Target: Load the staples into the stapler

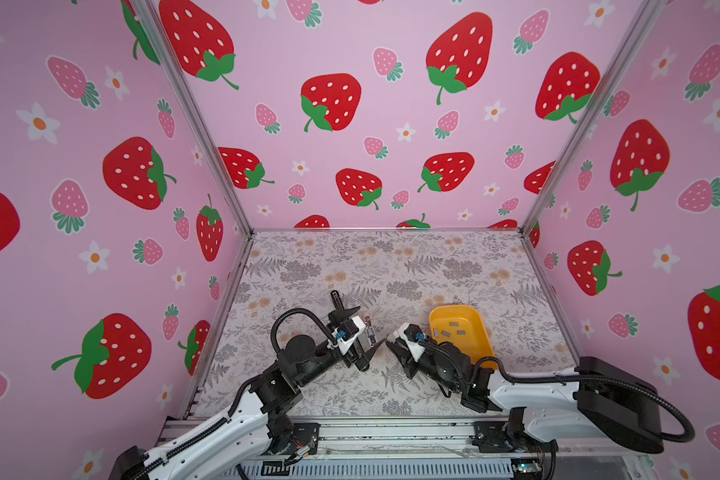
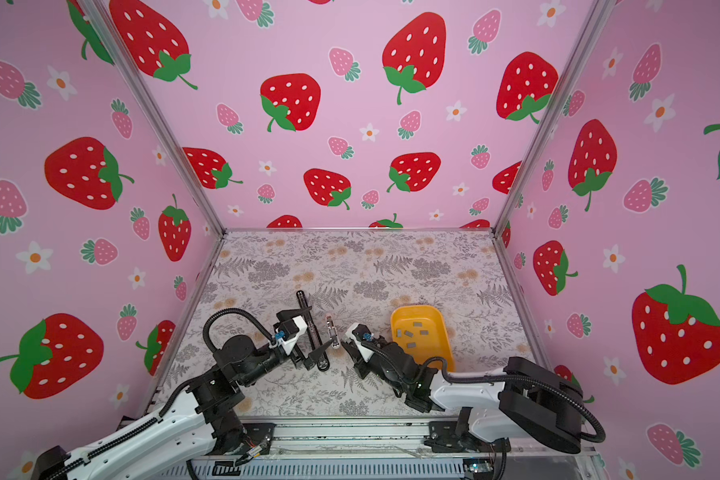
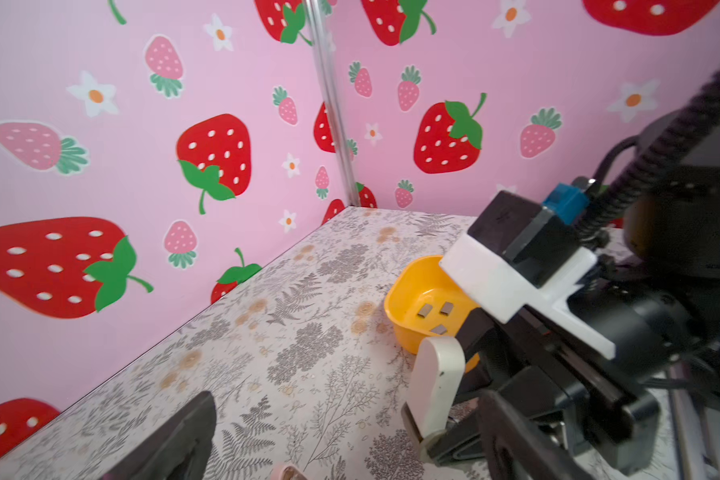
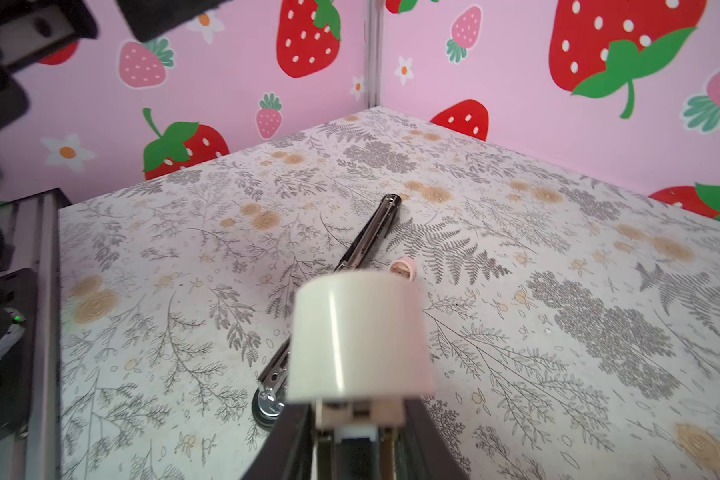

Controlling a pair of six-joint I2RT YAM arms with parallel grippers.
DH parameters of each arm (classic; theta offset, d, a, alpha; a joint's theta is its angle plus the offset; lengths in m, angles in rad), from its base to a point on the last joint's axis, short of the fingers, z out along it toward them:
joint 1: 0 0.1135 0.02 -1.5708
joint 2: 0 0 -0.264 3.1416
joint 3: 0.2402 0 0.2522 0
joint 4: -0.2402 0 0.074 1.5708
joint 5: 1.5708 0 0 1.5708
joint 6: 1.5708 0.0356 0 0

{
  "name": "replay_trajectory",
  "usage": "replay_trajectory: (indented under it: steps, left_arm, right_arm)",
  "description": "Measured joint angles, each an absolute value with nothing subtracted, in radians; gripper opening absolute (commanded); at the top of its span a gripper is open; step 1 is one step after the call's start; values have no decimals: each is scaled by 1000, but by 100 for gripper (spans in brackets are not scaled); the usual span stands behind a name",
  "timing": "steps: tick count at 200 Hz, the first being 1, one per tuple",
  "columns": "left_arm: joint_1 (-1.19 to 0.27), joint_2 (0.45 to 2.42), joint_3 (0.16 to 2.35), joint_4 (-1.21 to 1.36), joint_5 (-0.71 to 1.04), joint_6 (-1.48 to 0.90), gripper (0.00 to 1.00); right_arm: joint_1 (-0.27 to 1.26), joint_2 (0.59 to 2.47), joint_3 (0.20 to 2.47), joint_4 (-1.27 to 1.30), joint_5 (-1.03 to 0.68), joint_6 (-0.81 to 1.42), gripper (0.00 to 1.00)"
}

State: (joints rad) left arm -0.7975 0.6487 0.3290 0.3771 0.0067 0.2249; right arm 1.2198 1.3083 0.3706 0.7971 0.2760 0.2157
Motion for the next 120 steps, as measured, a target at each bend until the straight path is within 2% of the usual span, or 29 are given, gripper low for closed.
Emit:
replay_trajectory:
  steps: [62, 90, 120]
  left_arm:
    - [-783, 702, 322, 387, -582, -36, 99]
    - [-717, 739, 286, 401, -599, -87, 99]
    - [-570, 841, 252, 347, -565, -165, 99]
  right_arm:
    - [1216, 1361, 540, 540, 447, 366, 0]
    - [1192, 1424, 636, 432, 463, 425, 0]
    - [1151, 1510, 709, 339, 449, 476, 0]
